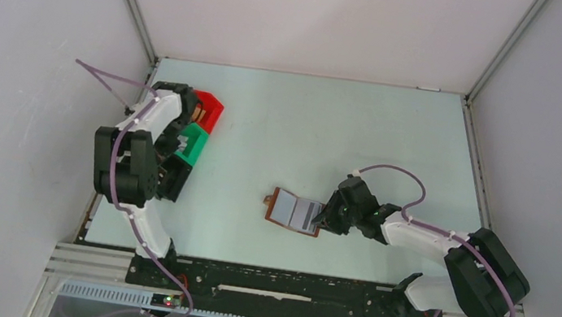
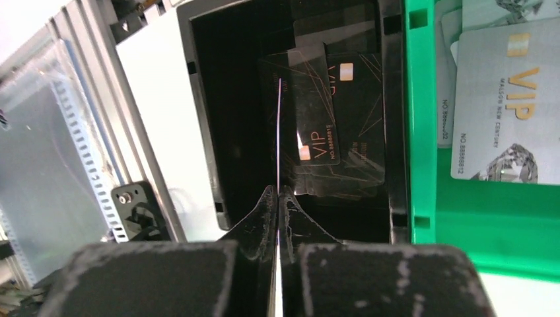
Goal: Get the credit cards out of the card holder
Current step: Place the credit card in the storage box, then remove the credit card from the card holder.
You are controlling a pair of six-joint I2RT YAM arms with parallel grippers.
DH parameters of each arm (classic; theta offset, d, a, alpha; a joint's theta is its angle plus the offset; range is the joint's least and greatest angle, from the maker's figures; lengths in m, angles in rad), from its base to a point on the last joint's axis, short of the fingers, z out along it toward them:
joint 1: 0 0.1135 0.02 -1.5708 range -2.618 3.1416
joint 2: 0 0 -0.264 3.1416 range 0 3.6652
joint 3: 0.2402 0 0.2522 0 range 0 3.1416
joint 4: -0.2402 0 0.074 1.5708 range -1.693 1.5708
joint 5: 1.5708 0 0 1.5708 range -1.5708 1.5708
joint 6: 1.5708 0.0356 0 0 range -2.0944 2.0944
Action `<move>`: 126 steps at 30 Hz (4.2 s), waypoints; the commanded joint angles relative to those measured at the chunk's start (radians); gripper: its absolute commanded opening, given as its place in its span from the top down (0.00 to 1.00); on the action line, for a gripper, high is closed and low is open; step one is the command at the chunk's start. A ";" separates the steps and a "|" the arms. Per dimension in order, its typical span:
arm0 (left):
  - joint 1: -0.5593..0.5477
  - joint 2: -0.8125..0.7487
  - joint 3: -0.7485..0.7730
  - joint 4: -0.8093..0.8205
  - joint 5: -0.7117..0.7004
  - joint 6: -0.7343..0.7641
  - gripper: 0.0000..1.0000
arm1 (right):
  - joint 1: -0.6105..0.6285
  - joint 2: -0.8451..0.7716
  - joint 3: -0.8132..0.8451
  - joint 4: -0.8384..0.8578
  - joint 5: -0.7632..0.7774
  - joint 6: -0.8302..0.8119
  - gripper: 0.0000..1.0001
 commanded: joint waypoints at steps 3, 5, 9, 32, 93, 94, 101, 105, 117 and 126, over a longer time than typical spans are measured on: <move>0.081 0.047 -0.034 0.072 0.059 -0.055 0.97 | 0.014 -0.034 0.014 -0.019 0.044 0.007 0.65; 0.092 0.064 -0.034 0.070 0.067 -0.058 0.92 | 0.014 -0.034 0.014 -0.019 0.044 0.006 0.65; 0.098 0.054 -0.049 0.066 0.065 -0.066 0.51 | 0.014 -0.026 0.014 -0.017 0.036 0.001 0.64; -0.439 -0.598 -0.267 0.527 0.529 0.436 0.20 | 0.016 -0.135 0.021 0.025 0.098 0.038 0.63; -0.643 -0.226 -0.506 1.020 1.033 0.525 0.19 | 0.085 -0.004 0.023 0.214 0.059 0.046 0.64; -0.643 -0.232 -0.505 1.020 1.036 0.527 0.19 | 0.086 -0.002 0.028 0.212 0.056 0.044 0.65; -0.640 -0.287 -0.464 0.956 1.055 0.555 0.19 | 0.087 0.022 0.097 0.194 0.041 0.010 0.66; -0.624 -0.343 -0.424 0.890 1.035 0.572 0.18 | 0.086 0.051 0.140 0.201 0.026 -0.013 0.65; -0.415 -0.512 -0.444 0.738 1.006 0.665 0.15 | 0.127 0.315 0.371 0.237 -0.049 -0.042 0.66; -0.444 -0.544 -0.490 0.869 1.124 0.605 0.25 | 0.099 0.168 0.265 0.206 0.016 -0.019 0.65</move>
